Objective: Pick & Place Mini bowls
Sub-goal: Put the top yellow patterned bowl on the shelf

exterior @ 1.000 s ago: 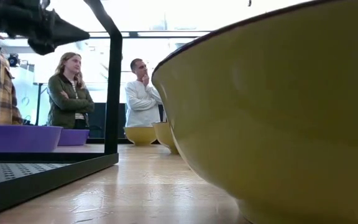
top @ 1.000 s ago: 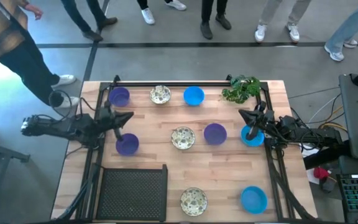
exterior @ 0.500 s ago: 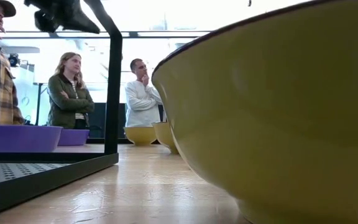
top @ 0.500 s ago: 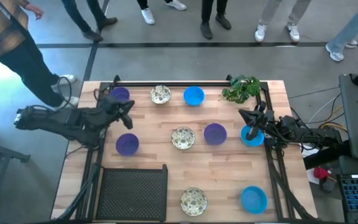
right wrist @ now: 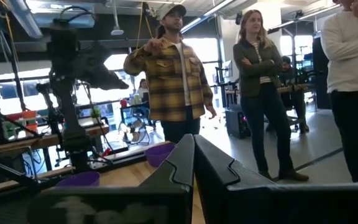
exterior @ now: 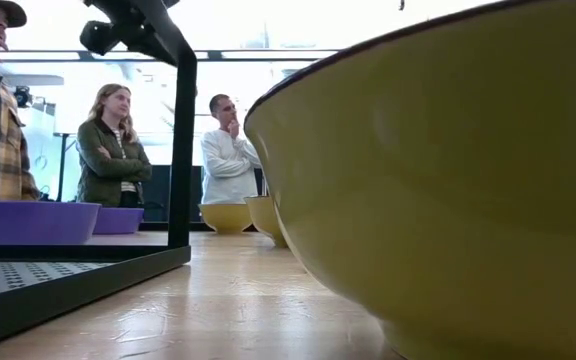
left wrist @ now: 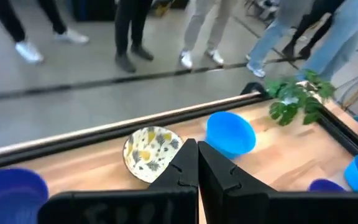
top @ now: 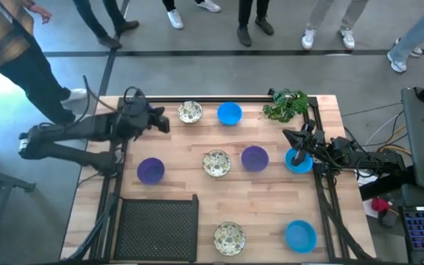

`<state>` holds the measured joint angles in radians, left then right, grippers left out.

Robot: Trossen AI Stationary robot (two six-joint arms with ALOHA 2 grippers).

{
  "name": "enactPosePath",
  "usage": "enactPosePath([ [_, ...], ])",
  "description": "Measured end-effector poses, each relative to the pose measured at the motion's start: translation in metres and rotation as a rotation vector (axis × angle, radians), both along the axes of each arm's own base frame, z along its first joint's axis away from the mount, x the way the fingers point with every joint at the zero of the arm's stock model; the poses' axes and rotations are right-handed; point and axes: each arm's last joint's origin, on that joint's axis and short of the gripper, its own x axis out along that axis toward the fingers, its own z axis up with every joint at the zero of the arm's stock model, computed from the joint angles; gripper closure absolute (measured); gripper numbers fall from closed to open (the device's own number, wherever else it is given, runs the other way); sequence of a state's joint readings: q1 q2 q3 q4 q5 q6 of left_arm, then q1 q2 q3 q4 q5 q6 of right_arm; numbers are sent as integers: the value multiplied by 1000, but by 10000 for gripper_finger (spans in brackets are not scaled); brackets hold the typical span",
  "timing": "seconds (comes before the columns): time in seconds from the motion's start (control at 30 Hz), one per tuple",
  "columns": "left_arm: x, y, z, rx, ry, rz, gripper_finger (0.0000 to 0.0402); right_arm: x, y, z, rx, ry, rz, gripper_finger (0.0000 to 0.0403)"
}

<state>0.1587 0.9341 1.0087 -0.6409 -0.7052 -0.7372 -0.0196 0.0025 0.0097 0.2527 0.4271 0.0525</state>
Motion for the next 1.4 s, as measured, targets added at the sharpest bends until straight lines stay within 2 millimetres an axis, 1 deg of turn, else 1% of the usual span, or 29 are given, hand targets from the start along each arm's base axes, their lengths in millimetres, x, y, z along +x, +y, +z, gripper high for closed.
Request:
enactPosePath([
  [0.2,9,28,-13,-100,50,36,402,0,0,0,-1,0,3,394],
  [0.4,18,50,-28,-152,116,90,401,0,0,0,-1,0,5,394],
  [0.53,25,64,-40,-241,141,65,393,0,0,0,-2,1,5,394],
  [0.67,32,75,-53,-287,185,78,369,0,0,0,-2,1,5,394],
  [0.87,41,87,-71,-328,242,111,316,0,0,0,-2,1,6,394],
  [1.1,48,102,-91,-465,241,123,265,0,0,0,-5,2,6,394],
  [1.23,51,110,-102,-494,264,156,252,0,0,0,-5,3,6,394],
  [1.4,56,118,-112,-509,263,172,250,0,0,0,-5,3,6,394],
])
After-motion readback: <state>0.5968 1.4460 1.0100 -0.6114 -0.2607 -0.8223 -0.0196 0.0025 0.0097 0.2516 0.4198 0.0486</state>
